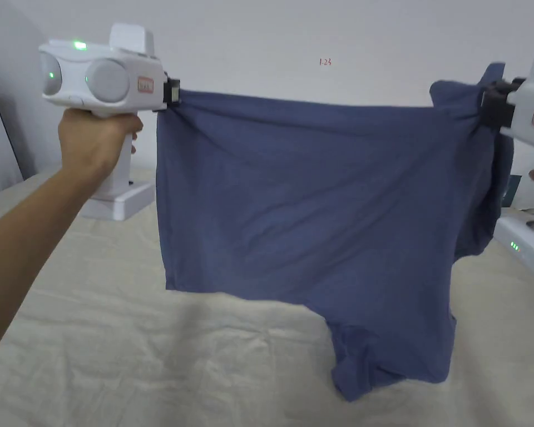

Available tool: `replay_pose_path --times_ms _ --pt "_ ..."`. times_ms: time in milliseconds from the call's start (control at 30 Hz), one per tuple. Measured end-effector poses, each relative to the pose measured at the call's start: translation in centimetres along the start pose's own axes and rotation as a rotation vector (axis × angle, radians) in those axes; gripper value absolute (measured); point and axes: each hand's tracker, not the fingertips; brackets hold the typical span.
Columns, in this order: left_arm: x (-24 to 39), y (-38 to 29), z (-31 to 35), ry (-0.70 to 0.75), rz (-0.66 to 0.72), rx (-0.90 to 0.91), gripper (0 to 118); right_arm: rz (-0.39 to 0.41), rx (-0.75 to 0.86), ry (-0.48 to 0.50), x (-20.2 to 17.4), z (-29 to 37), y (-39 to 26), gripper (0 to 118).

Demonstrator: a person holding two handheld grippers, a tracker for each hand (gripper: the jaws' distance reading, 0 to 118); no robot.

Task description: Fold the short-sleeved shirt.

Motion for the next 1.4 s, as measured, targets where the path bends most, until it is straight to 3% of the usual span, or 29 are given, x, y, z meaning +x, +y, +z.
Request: replay_pose_path --times_ms 433,900,1133,1400 --pt "-0.2 -17.1 3.3 -0.057 0.030 -0.216 1 -0.061 -0.222 0.071 -2.2 6.5 -15.4 4" --pt "-1.5 -36.3 15.8 -0.072 0.164 -0.484 1 -0.246 -0.416 0.110 -5.8 22.3 -28.9 4" --pt "-2.6 -41.3 20.5 -0.036 0.216 -0.552 1 -0.349 -0.539 0.109 -7.5 28.7 -34.2 4" --pt "-2.8 -43.7 24.6 -0.030 0.181 -0.604 1 -0.393 -0.589 0.115 -8.5 33.0 -36.1 4"
